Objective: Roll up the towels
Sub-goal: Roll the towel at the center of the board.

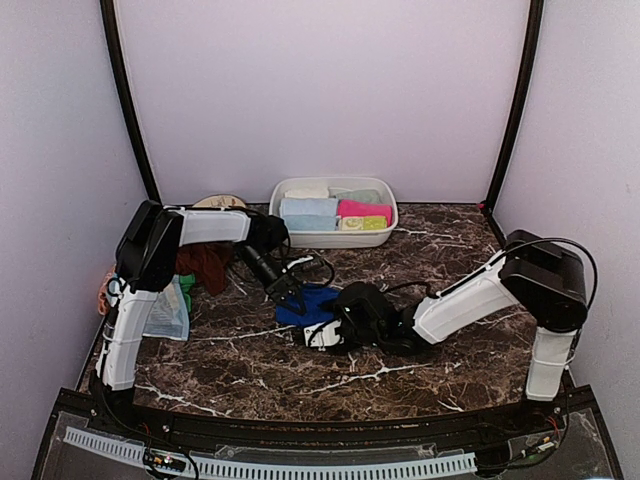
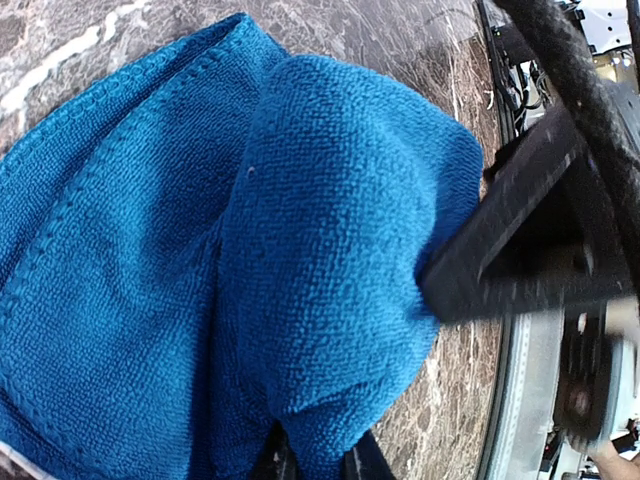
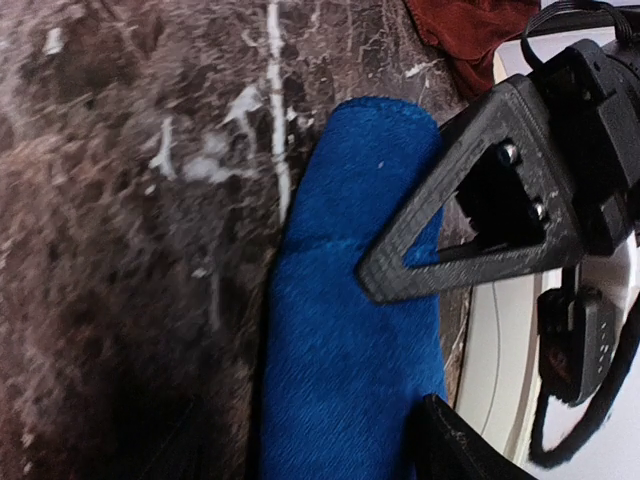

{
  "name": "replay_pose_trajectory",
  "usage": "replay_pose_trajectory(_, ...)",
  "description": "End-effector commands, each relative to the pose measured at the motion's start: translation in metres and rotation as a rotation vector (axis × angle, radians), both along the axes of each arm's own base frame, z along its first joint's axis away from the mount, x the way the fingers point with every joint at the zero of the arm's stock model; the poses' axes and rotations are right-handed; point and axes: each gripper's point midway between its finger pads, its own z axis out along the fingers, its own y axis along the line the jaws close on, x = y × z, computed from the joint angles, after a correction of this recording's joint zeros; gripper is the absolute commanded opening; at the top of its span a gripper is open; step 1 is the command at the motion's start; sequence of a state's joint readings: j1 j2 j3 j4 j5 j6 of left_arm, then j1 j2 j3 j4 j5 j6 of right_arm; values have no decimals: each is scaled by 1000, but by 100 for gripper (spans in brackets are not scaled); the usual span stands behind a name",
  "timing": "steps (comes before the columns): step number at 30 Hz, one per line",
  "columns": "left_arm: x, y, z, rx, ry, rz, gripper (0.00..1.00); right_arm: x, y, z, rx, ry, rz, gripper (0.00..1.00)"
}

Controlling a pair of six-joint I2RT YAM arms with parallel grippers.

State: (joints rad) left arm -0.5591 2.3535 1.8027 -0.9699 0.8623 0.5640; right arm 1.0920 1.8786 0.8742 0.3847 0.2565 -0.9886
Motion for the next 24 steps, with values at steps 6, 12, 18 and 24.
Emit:
replay_pose_trajectory(6, -7, 38, -44, 220, -14, -46, 27, 37, 5, -33, 6, 191, -151, 38)
replay_pose_trajectory(12, 42, 61, 5, 42, -196, 152, 72, 39, 0, -29, 118, 557, -268, 11)
replay_pose_trajectory(18, 56, 90, 46, -38, -421, 231, 74, 36, -3, -40, 162, 880, -367, 6)
replay_pose_trajectory(24, 42, 96, 64, -82, -560, 167, 69, 46, 7, -39, 266, 1190, -492, 6)
